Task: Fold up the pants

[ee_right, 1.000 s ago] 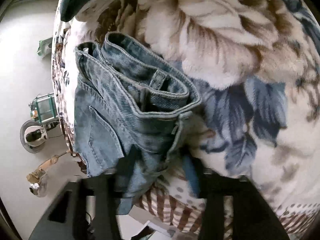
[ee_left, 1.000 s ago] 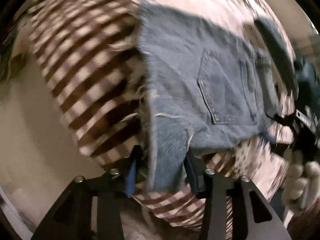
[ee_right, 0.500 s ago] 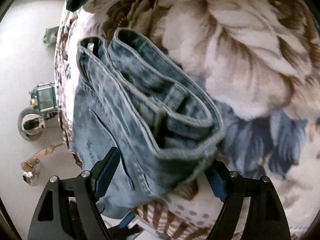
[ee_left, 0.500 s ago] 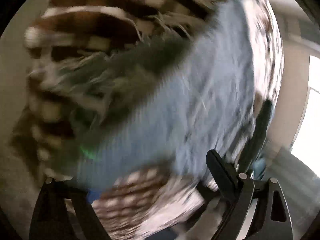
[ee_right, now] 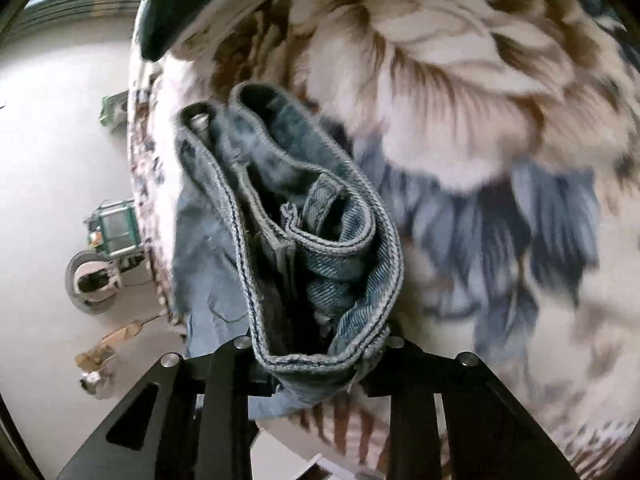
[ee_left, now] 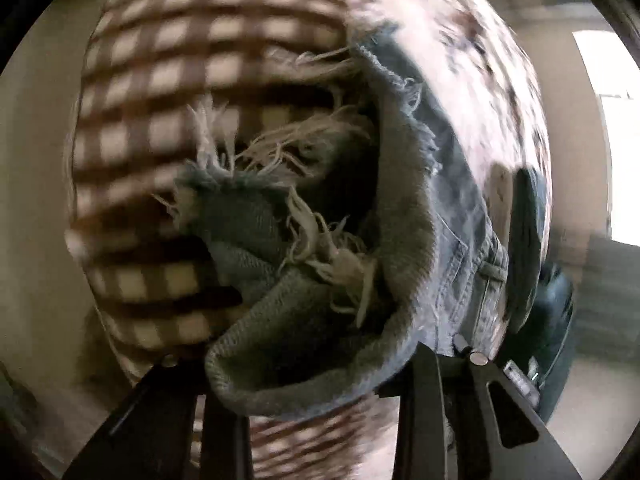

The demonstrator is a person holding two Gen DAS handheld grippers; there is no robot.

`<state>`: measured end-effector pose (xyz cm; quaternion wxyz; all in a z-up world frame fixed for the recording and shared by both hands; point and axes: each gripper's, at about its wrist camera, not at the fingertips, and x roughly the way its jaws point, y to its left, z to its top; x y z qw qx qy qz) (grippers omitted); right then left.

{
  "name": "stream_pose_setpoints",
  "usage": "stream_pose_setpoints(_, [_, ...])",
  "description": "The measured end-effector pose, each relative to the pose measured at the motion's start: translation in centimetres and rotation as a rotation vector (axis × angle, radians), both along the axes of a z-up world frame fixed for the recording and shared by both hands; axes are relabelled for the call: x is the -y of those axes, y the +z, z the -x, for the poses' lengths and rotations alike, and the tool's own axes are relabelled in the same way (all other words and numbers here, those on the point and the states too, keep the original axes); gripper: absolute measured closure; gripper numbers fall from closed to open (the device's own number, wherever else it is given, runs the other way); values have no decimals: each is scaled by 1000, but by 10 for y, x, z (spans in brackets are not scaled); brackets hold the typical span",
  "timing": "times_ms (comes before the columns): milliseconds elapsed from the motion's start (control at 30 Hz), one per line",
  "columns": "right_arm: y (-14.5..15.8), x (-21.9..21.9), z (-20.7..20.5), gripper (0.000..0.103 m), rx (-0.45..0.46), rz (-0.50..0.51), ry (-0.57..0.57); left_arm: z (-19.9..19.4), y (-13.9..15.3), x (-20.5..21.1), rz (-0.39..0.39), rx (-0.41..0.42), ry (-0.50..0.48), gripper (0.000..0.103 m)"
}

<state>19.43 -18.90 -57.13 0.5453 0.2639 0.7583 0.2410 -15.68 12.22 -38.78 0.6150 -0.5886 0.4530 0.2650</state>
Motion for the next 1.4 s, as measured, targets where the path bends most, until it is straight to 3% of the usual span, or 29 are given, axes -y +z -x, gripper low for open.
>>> stream_pose_setpoints(33, [0,0,4,71,-10,-9,21,-2,-4,-3,4,1,-21,71])
stream_pose_setpoints(100, [-8,0,5,48,-14,-4,82,-1,-27,-7,83,8,1,65])
stream_pose_setpoints(167, [-24,-1,8,37,-46,10,90,0,-43,-9,132,21,49,63])
stream_pose_setpoints(367, [-43,-15,9,33,-46,-53,4,8,-65,-15,183,60,204,58])
stream_pose_setpoints(500, [-41,-26,6,39,-3,-65,-56,1,-66,-15,161,55,209,56])
stream_pose_setpoints(700, [-51,-27,13,38,-13,-84,-85,-1,-68,-18,137,63,194,60])
stream_pose_setpoints(733, [-50,-30,12,40,-12,-79,-89,-5,-63,-18,111,65,181,69])
stream_pose_setpoints(800, [-49,-30,11,63,5,-62,-95,-16,-51,-19,53,65,149,80])
stream_pose_setpoints(900, [-35,-24,13,74,9,-97,-120,-27,-31,-20,0,85,117,83])
stream_pose_setpoints(967, [-25,-30,15,72,61,-103,-61,-40,-30,-23,-6,89,87,80])
stream_pose_setpoints(1033, [-30,-34,15,55,44,-103,-45,-43,-51,-29,43,36,110,70])
stream_pose_setpoints(1067, [-39,-39,15,48,4,-102,-48,-45,-64,-33,87,36,137,70])
stream_pose_setpoints(1133, [-55,-49,14,48,-48,-96,-53,-48,-73,-40,111,49,188,77])
stream_pose_setpoints(1267, [-47,-58,16,73,-19,-60,-76,-70,-45,-39,8,61,102,84])
stream_pose_setpoints(1400, [-15,-61,21,81,17,-77,-101,-89,-14,-45,-8,78,55,85])
